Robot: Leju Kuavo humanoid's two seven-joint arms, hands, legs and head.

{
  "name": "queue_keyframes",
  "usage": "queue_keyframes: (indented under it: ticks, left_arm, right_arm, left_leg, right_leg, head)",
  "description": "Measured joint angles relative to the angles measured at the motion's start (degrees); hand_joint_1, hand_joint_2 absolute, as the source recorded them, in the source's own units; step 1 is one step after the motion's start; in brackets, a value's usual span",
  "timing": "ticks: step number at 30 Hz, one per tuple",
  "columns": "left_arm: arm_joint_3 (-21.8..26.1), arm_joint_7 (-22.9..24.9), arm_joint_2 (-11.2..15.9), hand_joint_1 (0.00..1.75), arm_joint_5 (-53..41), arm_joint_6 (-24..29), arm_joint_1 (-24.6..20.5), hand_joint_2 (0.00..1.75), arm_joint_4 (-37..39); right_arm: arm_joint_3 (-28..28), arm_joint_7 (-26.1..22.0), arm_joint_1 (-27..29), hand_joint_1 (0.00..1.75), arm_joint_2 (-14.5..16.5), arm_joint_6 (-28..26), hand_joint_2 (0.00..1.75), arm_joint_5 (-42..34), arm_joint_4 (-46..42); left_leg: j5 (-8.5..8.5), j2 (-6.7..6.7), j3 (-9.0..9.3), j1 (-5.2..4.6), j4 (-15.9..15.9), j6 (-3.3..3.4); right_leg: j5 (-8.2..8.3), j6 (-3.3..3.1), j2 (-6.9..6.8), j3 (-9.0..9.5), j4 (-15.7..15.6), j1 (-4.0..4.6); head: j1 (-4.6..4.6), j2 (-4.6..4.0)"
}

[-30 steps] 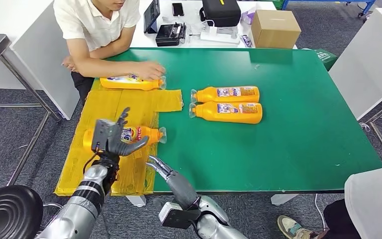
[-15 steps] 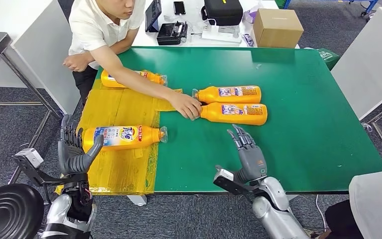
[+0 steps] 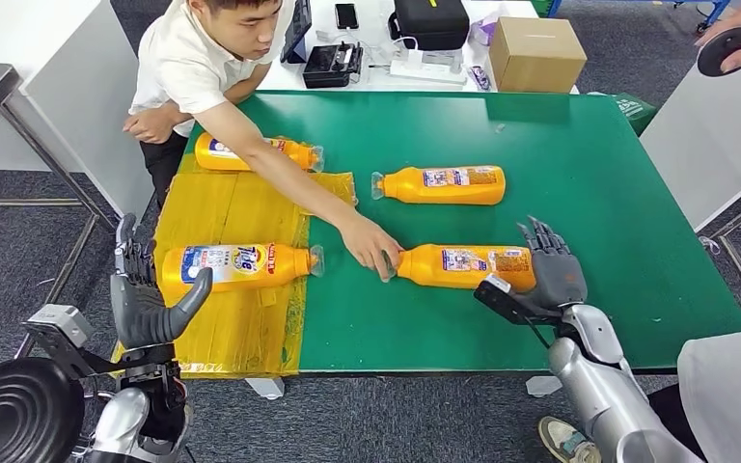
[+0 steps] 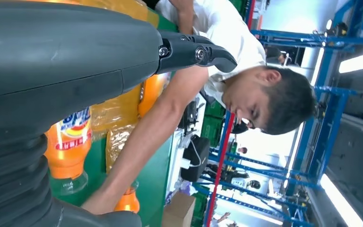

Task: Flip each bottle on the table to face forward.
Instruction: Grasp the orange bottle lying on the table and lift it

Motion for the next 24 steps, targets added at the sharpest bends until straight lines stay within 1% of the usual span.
queue_keyframes:
  ticks: [4,8,16,18,21,22,24]
  left_arm:
    - [-2.4,-0.4,-0.1,0.0,-1.6,0.4,-0.4,1.75,0.2]
    - [-4.5,-0.4,-0.2,0.0,-2.3,0.2,-1.1,1.75,0.8]
    - [-6.1,-0.4,-0.3,0.0,-2.4,0.2,-1.6,1.75,1.6]
    - [-6.2,-0.4,-0.3,0.0,-2.4,0.2,-1.7,1.75,1.8]
    - [-6.6,-0.4,-0.3,0.0,-2.5,0.0,-2.1,1.75,2.2]
    - [-6.9,-0.3,-0.3,0.0,-2.4,-0.1,-2.3,1.75,2.4]
    - [-7.4,-0.2,-0.3,0.0,-2.2,-0.5,-2.6,1.75,2.7]
  right_arm:
    - [-0.1,1.9,-3.5,0.0,0.8,3.2,1.75,1.4,5.8]
    - [-0.1,3.2,-5.6,0.0,2.2,5.1,1.75,2.0,9.8]
    - [-0.1,3.6,-7.7,0.0,3.4,5.5,1.75,2.2,13.5]
    - [-0.1,3.6,-8.1,0.0,3.5,6.8,1.75,2.1,14.0]
    - [-0.1,3.7,-8.8,0.0,4.0,10.5,1.75,1.5,14.9]
    - [-0.1,3.8,-9.2,0.36,4.2,11.7,1.75,1.3,15.2]
    - [-0.1,4.0,-9.9,1.23,4.4,13.8,1.75,1.2,15.7]
  left_leg:
    - [0.0,-0.02,0.0,0.02,0.0,0.0]
    - [0.01,0.0,0.0,0.05,0.0,-0.01]
    - [0.0,0.05,0.0,0.03,0.0,0.0]
    - [0.01,0.05,0.0,0.03,0.0,0.0]
    - [0.01,0.12,0.06,0.04,0.0,0.0]
    - [0.0,0.17,0.11,0.04,0.0,-0.01]
    - [0.0,0.3,0.2,0.05,0.0,-0.01]
  right_leg:
    - [0.0,0.0,0.0,-0.01,0.0,0.03]
    - [0.0,0.0,0.0,-0.02,0.0,0.05]
    - [0.0,0.0,0.01,-0.04,0.0,0.03]
    - [0.0,0.0,0.01,-0.03,0.0,0.03]
    - [0.01,0.0,0.03,-0.01,0.0,0.04]
    - [0.01,-0.01,0.06,0.01,0.0,0.04]
    - [0.01,-0.01,0.17,0.07,0.0,0.05]
  head:
    - [-0.01,0.0]
    - [-0.01,0.0]
    - [0.0,0.0]
    - [-0.01,0.0]
    - [0.0,0.0]
    - [0.01,0.0]
    - [0.01,0.0]
